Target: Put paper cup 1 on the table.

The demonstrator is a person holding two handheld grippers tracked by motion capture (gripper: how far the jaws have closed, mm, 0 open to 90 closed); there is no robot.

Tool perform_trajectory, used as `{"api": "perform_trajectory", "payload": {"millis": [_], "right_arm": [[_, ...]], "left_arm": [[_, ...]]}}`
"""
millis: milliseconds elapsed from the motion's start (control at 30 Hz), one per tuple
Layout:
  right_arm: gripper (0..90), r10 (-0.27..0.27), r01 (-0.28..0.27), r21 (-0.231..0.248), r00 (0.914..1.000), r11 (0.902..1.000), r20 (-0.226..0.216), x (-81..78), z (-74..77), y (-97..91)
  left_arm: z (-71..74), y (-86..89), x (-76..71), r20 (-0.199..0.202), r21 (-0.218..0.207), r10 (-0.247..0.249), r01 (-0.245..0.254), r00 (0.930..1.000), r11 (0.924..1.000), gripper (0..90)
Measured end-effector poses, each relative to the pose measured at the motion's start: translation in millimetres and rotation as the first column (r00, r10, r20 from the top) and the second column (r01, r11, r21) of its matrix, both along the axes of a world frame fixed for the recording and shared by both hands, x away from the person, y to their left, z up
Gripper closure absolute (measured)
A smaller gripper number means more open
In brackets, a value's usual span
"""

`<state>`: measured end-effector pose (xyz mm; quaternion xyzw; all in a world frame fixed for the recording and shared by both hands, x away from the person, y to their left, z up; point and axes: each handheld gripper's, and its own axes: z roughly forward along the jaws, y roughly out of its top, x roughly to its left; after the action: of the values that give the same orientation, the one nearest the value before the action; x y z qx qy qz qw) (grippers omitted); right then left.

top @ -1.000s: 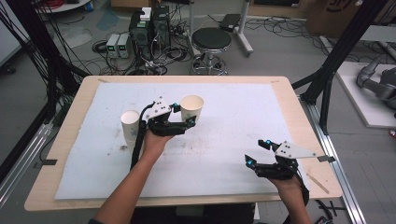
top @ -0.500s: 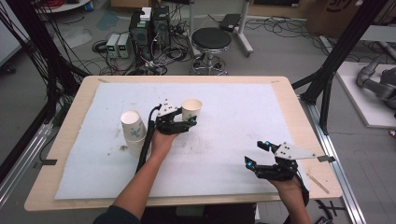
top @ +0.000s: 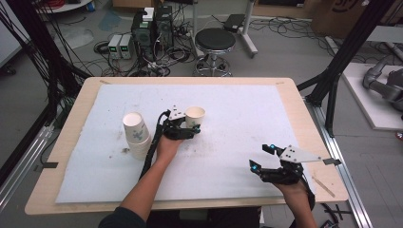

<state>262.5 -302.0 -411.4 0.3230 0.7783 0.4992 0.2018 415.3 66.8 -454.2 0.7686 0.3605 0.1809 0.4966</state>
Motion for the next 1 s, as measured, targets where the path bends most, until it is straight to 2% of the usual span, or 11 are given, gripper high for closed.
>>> {"api": "perform_trajectory", "payload": {"millis": [167, 267, 333, 400, 433, 533, 633, 700, 867, 1000], "right_arm": [[22.6, 0.001, -0.001, -0.001, 1.0, 1.0, -0.003, -0.9, 0.1, 1.1], [22.6, 0.002, -0.002, -0.002, 1.0, 1.0, -0.004, -1.9, 0.4, 1.8], [22.6, 0.003, -0.003, -0.003, 1.0, 1.0, -0.001, -2.3, 0.6, 2.2], [22.6, 0.006, -0.006, -0.005, 1.0, 1.0, 0.0, -3.1, 0.7, 2.4], [22.6, 0.005, -0.005, -0.003, 1.0, 1.0, 0.0, -3.5, 0.8, 2.5], [22.6, 0.007, -0.007, -0.006, 1.0, 1.0, 0.0, -4.6, 0.8, 2.2], [22.6, 0.007, -0.007, -0.007, 1.0, 1.0, 0.001, -5.4, 0.8, 2.0], [22.6, 0.005, -0.005, -0.008, 1.0, 1.0, -0.001, -5.9, 0.7, 1.8], [22.2, -0.002, 0.002, -0.014, 1.0, 0.9999, 0.001, -6.6, 0.8, 0.8], [21.9, -0.008, 0.009, -0.024, 0.9999, 0.9997, 0.009, -7.5, 1.8, -0.1]], "left_arm": [[0.7, 1.0, -2.4, -0.024, 0.031, -0.007, 0.007, 0.9997, 0.9995, 32.1], [-0.2, 1.5, -2.7, -0.063, 0.027, -0.009, 0.011, 0.998, 0.9996, 30.7], [-0.5, 2.0, -3.1, -0.087, 0.036, -0.003, 0.006, 0.9962, 0.9993, 26.5], [0.8, 2.8, -4.6, -0.097, 0.038, 0.004, 0.0, 0.9953, 0.9993, 23.5], [1.8, 3.5, -5.8, -0.097, 0.026, 0.007, -0.005, 0.9953, 0.9997, 23.5], [4.8, 7.7, -14.6, -0.047, 0.007, 0.03, -0.029, 0.9984, 0.9995, 23.1], [6.1, 13.8, -23.1, -0.06, -0.017, 0.026, -0.027, 0.9978, 0.9995, 18.9], [8.3, 18.0, -33.2, -0.018, -0.043, 0.027, -0.028, 0.9995, 0.9987, 18.8], [15.8, 26.3, -53.3, 0.018, -0.078, -0.009, 0.011, 0.9998, 0.9969, 18.3], [26.3, 31.0, -69.5, 0.06, -0.098, -0.041, 0.047, 0.9973, 0.9941, 18.1]]}}
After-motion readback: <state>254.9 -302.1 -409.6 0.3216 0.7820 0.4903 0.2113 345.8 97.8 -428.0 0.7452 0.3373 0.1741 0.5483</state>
